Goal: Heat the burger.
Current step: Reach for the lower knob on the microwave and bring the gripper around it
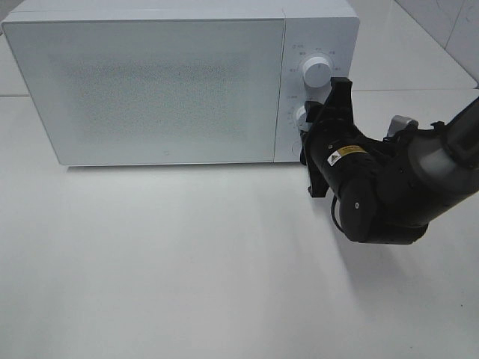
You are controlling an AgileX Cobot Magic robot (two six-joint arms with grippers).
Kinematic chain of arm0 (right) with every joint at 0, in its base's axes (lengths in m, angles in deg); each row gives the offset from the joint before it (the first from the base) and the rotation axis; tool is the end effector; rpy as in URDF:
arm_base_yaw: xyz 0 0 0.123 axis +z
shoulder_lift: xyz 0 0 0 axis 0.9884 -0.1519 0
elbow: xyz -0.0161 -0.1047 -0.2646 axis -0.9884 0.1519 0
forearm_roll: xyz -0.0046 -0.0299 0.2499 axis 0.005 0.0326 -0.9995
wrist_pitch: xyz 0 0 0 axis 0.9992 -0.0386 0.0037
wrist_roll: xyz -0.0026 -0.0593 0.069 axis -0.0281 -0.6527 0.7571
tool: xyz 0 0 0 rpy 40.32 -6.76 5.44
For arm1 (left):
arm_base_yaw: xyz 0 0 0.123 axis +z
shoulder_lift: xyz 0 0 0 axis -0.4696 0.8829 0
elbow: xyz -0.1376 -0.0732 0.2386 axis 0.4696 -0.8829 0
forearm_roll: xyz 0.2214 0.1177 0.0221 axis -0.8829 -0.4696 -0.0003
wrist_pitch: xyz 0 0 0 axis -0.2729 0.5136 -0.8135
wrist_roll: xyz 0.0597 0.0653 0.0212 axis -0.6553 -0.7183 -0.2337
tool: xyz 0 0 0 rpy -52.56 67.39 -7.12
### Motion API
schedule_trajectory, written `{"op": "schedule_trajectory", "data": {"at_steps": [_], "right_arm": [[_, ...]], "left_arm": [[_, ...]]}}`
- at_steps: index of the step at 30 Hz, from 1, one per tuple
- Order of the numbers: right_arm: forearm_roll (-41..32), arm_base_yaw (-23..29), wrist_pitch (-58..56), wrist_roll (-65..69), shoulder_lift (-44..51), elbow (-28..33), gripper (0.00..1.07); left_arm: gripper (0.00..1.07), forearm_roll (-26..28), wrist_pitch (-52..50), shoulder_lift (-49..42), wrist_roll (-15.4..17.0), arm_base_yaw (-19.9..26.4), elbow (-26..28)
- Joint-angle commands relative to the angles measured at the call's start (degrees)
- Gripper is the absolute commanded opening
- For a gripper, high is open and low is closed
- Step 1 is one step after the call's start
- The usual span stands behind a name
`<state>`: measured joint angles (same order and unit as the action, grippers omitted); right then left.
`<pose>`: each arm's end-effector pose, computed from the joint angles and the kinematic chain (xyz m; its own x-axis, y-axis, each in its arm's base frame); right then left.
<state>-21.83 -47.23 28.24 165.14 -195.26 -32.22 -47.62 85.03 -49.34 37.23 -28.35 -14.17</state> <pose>0.3164 0.1657 0.1105 -0.1302 0.9890 0.0706 0.1139 -0.0559 0.9919 -0.0091 -0.0095 0.2829 -0.4417 -0.0324 -0.8966 0.0841 0.9935 -0.0773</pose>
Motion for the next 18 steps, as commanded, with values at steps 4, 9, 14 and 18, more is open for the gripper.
{"op": "schedule_trajectory", "data": {"at_steps": [4,9,14,18], "right_arm": [[2.98,0.80,15.07,-1.78,0.80,-1.49,0.03],[1.09,0.80,15.07,-1.89,0.80,-1.49,0.06],[-0.92,0.80,15.07,-2.92,0.80,-1.49,0.15],[-1.78,0.80,15.07,-3.21,0.80,-1.49,0.21]], "left_arm": [[0.82,0.52,0.06,-1.09,-0.11,0.00,-0.29],[0.82,0.52,0.06,-1.09,-0.11,0.00,-0.29],[0.82,0.52,0.06,-1.09,-0.11,0.00,-0.29],[0.82,0.52,0.06,-1.09,-0.11,0.00,-0.29]]}}
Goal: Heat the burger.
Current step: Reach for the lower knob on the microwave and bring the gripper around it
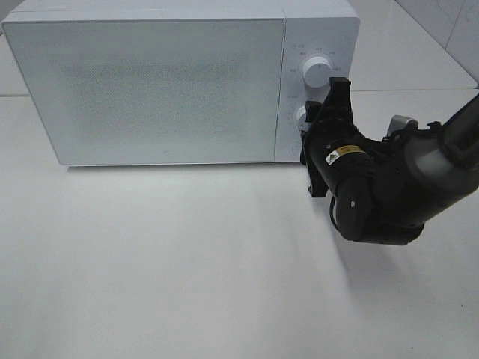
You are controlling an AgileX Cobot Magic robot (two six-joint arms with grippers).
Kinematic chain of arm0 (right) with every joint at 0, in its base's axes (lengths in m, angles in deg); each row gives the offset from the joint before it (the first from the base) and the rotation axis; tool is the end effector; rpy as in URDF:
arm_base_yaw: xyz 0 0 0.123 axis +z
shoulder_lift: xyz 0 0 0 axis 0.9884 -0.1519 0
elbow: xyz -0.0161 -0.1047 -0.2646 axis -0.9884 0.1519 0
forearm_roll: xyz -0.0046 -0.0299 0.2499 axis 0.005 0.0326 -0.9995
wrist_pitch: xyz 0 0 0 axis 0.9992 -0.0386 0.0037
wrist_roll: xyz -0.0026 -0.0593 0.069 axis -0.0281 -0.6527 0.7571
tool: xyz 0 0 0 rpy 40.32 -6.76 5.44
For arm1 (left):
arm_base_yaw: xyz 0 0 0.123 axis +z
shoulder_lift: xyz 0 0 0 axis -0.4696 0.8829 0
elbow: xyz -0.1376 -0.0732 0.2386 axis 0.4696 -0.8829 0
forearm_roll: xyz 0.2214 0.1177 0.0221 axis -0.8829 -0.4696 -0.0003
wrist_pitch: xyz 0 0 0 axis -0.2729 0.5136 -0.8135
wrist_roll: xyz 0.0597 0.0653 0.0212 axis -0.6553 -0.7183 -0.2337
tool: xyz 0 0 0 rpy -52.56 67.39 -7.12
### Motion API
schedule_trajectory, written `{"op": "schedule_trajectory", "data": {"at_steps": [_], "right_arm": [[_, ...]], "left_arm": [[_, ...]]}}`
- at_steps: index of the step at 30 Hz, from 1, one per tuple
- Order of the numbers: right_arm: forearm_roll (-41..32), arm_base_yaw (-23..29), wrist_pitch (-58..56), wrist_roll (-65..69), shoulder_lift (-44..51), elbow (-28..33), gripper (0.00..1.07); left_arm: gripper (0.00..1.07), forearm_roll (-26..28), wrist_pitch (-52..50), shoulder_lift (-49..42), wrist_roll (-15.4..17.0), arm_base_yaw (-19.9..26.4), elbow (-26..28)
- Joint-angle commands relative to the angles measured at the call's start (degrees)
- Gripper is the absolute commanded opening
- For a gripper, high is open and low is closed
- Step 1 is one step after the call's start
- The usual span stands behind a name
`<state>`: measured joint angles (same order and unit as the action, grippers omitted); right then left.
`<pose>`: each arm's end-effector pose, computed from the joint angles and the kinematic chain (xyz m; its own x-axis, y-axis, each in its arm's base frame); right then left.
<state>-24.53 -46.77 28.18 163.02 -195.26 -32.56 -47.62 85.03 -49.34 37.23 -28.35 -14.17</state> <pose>0.3167 0.1652 0.1108 -0.0980 0.9939 0.0503 0.1127 -0.0391 0.9929 -0.0091 -0.0095 0.2829 -0.4417 -0.0324 -0.8966 0.0841 0.9935 -0.0773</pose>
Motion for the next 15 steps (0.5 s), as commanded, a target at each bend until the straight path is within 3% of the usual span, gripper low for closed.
{"op": "schedule_trajectory", "data": {"at_steps": [1,9,15], "right_arm": [[0.80,0.34,15.13,-1.32,0.80,-1.15,0.23],[-1.95,0.34,15.07,-2.98,0.80,-1.15,0.36],[-4.01,0.34,15.01,-4.98,0.80,-1.15,0.36]], "left_arm": [[0.82,0.52,0.06,-1.09,-0.11,0.00,-0.29],[0.82,0.52,0.06,-1.09,-0.11,0.00,-0.29],[0.82,0.52,0.06,-1.09,-0.11,0.00,-0.29]]}}
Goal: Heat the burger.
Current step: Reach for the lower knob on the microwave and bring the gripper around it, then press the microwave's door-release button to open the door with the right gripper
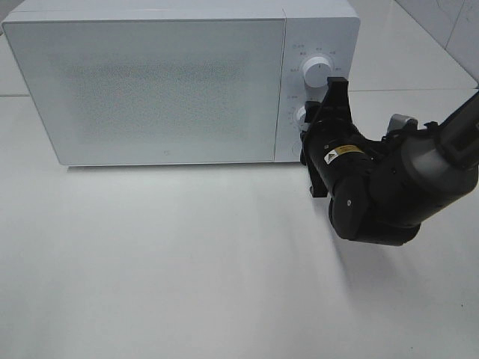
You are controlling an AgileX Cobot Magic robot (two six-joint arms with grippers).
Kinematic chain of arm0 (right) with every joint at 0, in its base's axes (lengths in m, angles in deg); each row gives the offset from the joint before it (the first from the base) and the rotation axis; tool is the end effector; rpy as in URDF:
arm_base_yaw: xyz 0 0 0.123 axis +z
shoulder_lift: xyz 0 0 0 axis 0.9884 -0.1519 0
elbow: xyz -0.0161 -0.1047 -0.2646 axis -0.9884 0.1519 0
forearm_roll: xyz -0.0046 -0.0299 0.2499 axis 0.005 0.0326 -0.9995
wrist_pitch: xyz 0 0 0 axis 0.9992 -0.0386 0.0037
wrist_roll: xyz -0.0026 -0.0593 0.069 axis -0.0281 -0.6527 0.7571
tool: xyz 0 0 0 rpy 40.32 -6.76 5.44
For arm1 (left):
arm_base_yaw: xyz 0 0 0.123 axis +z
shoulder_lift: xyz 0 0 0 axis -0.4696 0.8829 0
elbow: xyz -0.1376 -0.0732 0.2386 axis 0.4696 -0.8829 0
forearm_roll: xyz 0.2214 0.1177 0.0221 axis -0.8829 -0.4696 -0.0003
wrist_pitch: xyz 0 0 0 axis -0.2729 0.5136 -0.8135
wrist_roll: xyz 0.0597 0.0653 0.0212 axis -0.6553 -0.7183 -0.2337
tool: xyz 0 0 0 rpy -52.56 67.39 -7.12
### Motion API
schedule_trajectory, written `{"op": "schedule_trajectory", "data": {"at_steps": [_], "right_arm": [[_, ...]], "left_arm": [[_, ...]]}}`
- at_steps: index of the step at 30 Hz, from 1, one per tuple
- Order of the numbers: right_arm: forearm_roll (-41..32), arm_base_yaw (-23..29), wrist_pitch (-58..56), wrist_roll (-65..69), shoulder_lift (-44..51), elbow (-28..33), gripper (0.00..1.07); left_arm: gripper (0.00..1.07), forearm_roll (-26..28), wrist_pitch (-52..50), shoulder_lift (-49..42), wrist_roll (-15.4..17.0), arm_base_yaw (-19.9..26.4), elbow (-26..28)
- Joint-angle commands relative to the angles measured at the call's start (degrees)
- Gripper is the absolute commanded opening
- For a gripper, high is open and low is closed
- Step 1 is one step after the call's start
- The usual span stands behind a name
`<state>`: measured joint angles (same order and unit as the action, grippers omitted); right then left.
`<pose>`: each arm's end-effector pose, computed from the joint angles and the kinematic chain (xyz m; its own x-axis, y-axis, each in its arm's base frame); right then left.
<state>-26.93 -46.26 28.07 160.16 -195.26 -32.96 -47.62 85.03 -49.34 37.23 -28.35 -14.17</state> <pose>0.3168 0.1656 0.1113 -0.0733 0.9972 0.0162 0.1117 -0.0080 0.9937 -0.0091 -0.0095 0.2829 -0.4417 -0.0324 -0.8966 0.0841 0.9935 -0.0773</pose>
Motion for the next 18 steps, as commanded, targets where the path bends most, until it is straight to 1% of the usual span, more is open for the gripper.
{"op": "schedule_trajectory", "data": {"at_steps": [1,2,3,6,8,9,11,12,14,18], "right_arm": [[-1.60,-0.17,15.13,-2.12,0.80,-0.74,0.36],[-1.89,-0.17,15.13,-2.98,0.80,-0.74,0.38],[-2.69,-0.17,15.07,-3.61,0.80,-0.74,0.42],[-2.81,-0.17,14.95,-3.84,0.80,-0.74,0.45],[-2.86,-0.17,14.95,-4.18,0.80,-0.74,0.60],[-2.86,-0.17,14.95,-4.18,0.80,-0.74,0.60],[-2.86,-0.17,14.50,-4.24,1.03,-0.74,0.69],[-2.86,-0.17,14.50,-4.24,1.03,-0.74,0.69],[-1.83,-0.17,14.04,-4.87,1.20,-0.74,0.72],[-0.17,-0.11,13.18,-4.93,1.20,-0.11,0.72]], "left_arm": [[0.82,0.52,0.06,-1.09,-0.11,0.00,-0.29],[0.82,0.52,0.06,-1.09,-0.11,0.00,-0.29],[0.82,0.52,0.06,-1.09,-0.11,0.00,-0.29],[0.82,0.52,0.06,-1.09,-0.11,0.00,-0.29],[0.82,0.52,0.06,-1.09,-0.11,0.00,-0.29],[0.82,0.52,0.06,-1.09,-0.11,0.00,-0.29],[0.82,0.52,0.06,-1.09,-0.11,0.00,-0.29],[0.82,0.52,0.06,-1.09,-0.11,0.00,-0.29],[0.82,0.52,0.06,-1.09,-0.11,0.00,-0.29],[0.82,0.52,0.06,-1.09,-0.11,0.00,-0.29]]}}
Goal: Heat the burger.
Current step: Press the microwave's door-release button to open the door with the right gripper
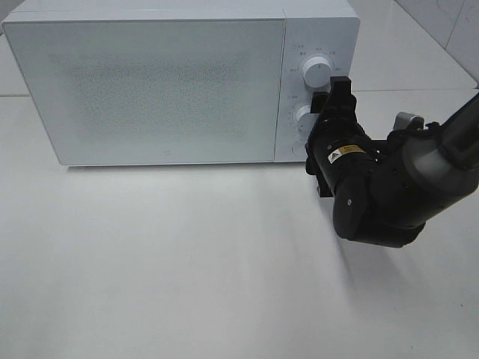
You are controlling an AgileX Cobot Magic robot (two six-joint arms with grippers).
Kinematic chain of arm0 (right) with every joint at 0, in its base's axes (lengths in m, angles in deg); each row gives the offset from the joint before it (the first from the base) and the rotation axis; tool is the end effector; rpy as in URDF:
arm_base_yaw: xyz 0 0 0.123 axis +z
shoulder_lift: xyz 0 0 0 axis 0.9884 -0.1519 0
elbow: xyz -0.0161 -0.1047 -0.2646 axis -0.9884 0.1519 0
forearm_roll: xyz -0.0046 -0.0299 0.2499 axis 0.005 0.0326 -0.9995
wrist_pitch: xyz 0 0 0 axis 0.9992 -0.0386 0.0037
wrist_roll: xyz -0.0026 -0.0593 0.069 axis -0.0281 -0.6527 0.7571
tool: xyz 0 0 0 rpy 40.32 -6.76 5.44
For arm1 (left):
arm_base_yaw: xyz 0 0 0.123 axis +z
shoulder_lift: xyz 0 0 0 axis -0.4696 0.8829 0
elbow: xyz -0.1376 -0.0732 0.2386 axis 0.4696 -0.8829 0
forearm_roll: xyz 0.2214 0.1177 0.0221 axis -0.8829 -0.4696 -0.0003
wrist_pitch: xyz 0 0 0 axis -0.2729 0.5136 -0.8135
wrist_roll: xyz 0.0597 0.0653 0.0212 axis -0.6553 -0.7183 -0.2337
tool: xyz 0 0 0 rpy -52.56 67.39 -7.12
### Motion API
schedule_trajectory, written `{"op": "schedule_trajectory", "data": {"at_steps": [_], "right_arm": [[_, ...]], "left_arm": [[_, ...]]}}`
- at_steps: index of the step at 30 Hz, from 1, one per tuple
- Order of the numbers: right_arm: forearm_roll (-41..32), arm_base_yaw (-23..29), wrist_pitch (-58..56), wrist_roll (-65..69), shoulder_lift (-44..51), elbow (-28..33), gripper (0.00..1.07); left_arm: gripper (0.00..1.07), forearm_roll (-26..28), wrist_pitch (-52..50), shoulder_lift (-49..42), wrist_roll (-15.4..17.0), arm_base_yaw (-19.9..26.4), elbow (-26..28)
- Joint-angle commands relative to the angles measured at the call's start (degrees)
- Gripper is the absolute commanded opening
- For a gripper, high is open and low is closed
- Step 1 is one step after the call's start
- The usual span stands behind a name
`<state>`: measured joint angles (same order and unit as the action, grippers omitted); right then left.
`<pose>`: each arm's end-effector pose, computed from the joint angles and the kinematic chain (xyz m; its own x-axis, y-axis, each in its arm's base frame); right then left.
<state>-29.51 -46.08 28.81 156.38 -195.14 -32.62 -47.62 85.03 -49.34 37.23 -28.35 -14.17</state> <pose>0.3154 0.1618 0.1114 -0.0389 0.9985 -0.0389 0.1079 0.0429 0.9932 -0.0091 -0.0095 0.2829 -0.4417 -0.0324 -0.8966 0.0841 0.9935 -0.0773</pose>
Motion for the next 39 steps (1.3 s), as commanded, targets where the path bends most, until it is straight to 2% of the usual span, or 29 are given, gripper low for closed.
{"op": "schedule_trajectory", "data": {"at_steps": [1,9,14,15,17,18,19,20,21,23,24,25,27,29,34,39], "right_arm": [[2.75,-0.23,12.26,-1.15,1.32,0.11,0.72],[6.07,-0.23,5.04,-5.90,5.96,7.10,0.72],[7.51,-0.23,-4.58,-13.06,10.94,11.12,0.72],[7.51,-0.46,-9.74,-18.22,13.52,12.20,0.72],[7.51,-0.52,-12.20,-20.86,14.55,12.26,0.72],[7.62,-0.92,-17.93,-28.36,17.07,12.26,0.72],[7.62,-0.92,-17.93,-28.36,17.07,12.26,0.72],[7.85,-1.09,-24.12,-37.53,19.71,12.09,0.72],[7.85,-1.09,-24.12,-37.53,19.71,12.09,0.72],[7.85,-1.09,-30.14,-49.56,23.26,12.09,0.72],[7.85,-1.09,-30.14,-49.56,23.26,12.09,0.72],[8.54,-1.09,-33.35,-56.67,25.44,12.09,0.72],[9.05,-1.09,-34.95,-60.39,26.59,12.09,0.72],[9.05,-1.09,-39.65,-70.42,29.74,12.09,0.72],[9.05,-1.09,-47.15,-83.14,34.26,12.09,0.72],[9.05,-1.09,-57.12,-87.66,38.90,12.09,0.72]], "left_arm": [[0.82,0.52,0.06,-1.09,-0.11,0.00,-0.29],[0.82,0.52,0.06,-1.09,-0.11,0.00,-0.29],[0.82,0.52,0.06,-1.09,-0.11,0.00,-0.29],[0.82,0.52,0.06,-1.09,-0.11,0.00,-0.29],[0.82,0.52,0.06,-1.09,-0.11,0.00,-0.29],[0.82,0.52,0.06,-1.09,-0.11,0.00,-0.29],[0.82,0.52,0.06,-1.09,-0.11,0.00,-0.29],[0.82,0.52,0.06,-1.09,-0.11,0.00,-0.29],[0.82,0.52,0.06,-1.09,-0.11,0.00,-0.29],[0.82,0.52,0.06,-1.09,-0.11,0.00,-0.29],[0.82,0.52,0.06,-1.09,-0.11,0.00,-0.29],[0.82,0.52,0.06,-1.09,-0.11,0.00,-0.29],[0.82,0.52,0.06,-1.09,-0.11,0.00,-0.29],[0.82,0.52,0.06,-1.09,-0.11,0.00,-0.29],[0.82,0.52,0.06,-1.09,-0.11,0.00,-0.29],[0.82,0.52,0.06,-1.09,-0.11,0.00,-0.29]]}}
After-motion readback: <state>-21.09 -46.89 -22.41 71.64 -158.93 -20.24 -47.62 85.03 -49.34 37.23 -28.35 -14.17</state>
